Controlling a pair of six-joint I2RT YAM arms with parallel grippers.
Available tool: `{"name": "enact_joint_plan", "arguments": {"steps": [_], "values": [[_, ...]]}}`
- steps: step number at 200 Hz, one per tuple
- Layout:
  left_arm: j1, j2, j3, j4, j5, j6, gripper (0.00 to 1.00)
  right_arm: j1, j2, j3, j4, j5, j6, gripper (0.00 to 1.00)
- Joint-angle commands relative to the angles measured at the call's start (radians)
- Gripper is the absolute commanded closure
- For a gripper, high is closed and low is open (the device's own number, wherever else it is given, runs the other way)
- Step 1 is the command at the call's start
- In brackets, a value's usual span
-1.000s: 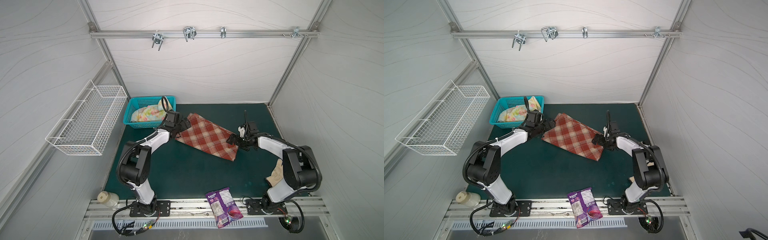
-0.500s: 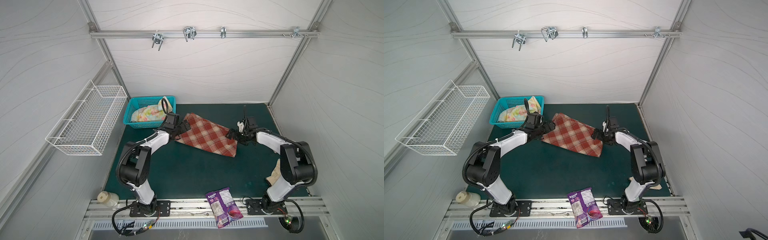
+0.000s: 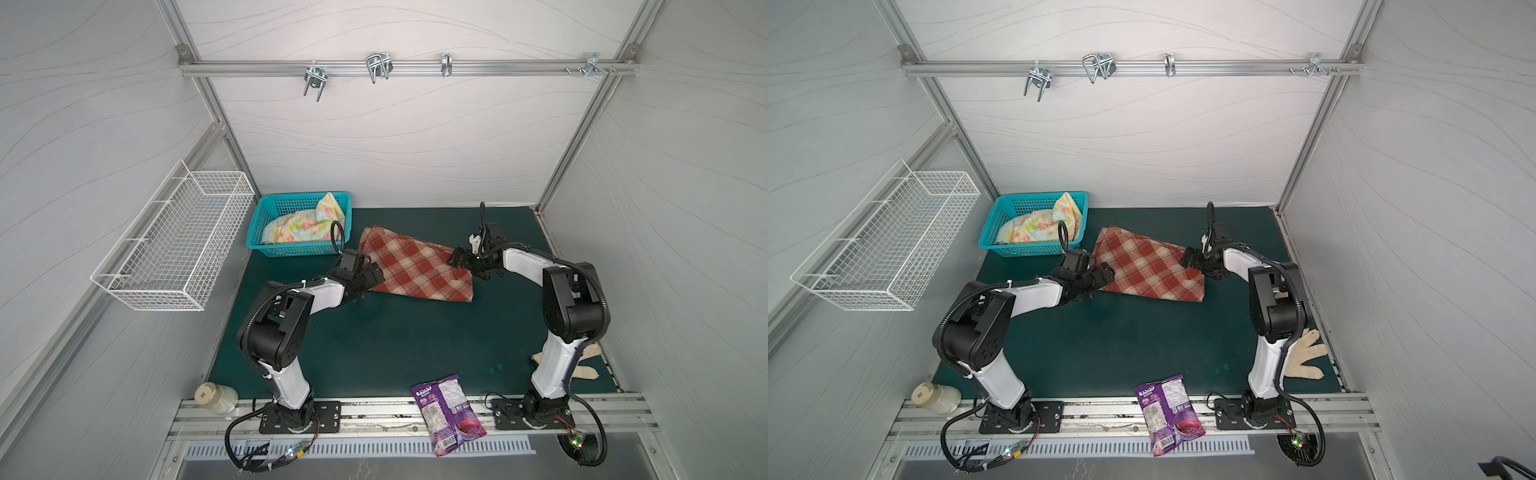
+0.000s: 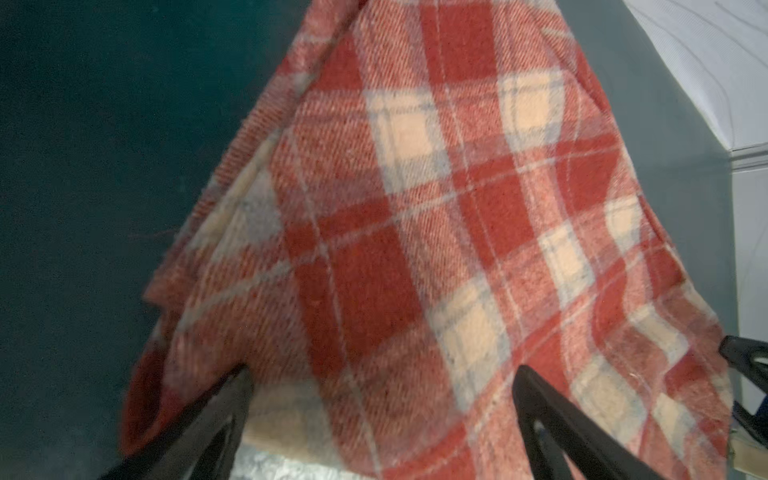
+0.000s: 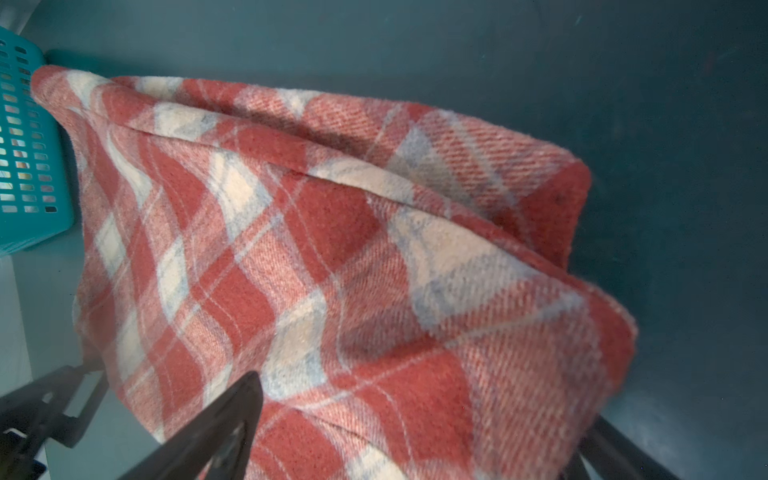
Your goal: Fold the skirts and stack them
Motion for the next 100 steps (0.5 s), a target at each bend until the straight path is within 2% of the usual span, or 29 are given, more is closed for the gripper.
{"name": "enact_joint_plan", "arguments": {"steps": [1,46,100], "values": [[-0.025,-0.021,-0.055,0.058,-0.056,-0.04,0.01,-0.004,0.004,0.002,-0.009,-0.024,-0.01,0.01],[-0.059,-0.094,-0.17,0.088,-0.085,-0.06,0.02,-0.001,-0.069,-0.086,0.015,-0.021,-0.011,0.01],[-0.065,-0.318,-0.167,-0.024,-0.052,-0.036,0.01,0.009,-0.362,-0.268,0.036,-0.011,0.028,0.01]]}}
